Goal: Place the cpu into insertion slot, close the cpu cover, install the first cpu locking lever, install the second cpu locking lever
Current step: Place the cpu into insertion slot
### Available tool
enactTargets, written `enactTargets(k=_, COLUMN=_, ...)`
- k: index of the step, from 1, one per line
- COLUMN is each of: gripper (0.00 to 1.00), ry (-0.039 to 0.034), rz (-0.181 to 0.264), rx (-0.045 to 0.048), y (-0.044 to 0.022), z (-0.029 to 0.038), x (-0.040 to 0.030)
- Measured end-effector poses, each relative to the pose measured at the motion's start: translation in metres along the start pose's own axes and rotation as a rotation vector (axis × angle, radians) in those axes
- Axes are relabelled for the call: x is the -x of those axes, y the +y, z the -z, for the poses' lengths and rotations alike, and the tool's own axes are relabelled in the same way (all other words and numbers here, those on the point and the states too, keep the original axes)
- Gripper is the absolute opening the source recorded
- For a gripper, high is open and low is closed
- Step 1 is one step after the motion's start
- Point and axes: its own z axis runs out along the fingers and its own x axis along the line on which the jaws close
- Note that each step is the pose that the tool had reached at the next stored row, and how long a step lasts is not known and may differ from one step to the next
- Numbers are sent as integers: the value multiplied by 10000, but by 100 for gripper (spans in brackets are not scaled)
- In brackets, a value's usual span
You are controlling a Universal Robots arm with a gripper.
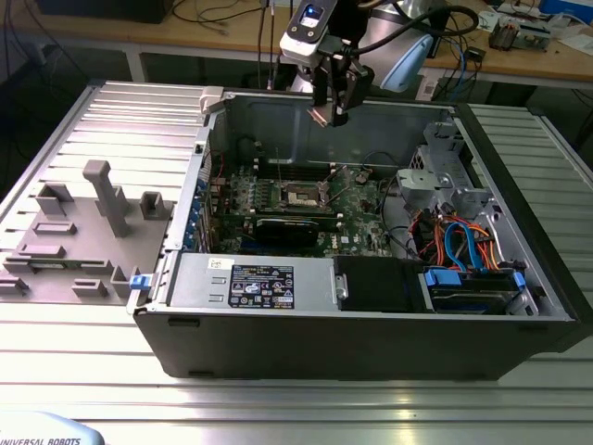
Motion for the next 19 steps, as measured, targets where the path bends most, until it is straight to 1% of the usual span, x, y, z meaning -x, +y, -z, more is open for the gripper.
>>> enactTargets(k=19, gripper=54, ry=-16, rz=-171, rx=3, y=-2, z=-4, x=-1)
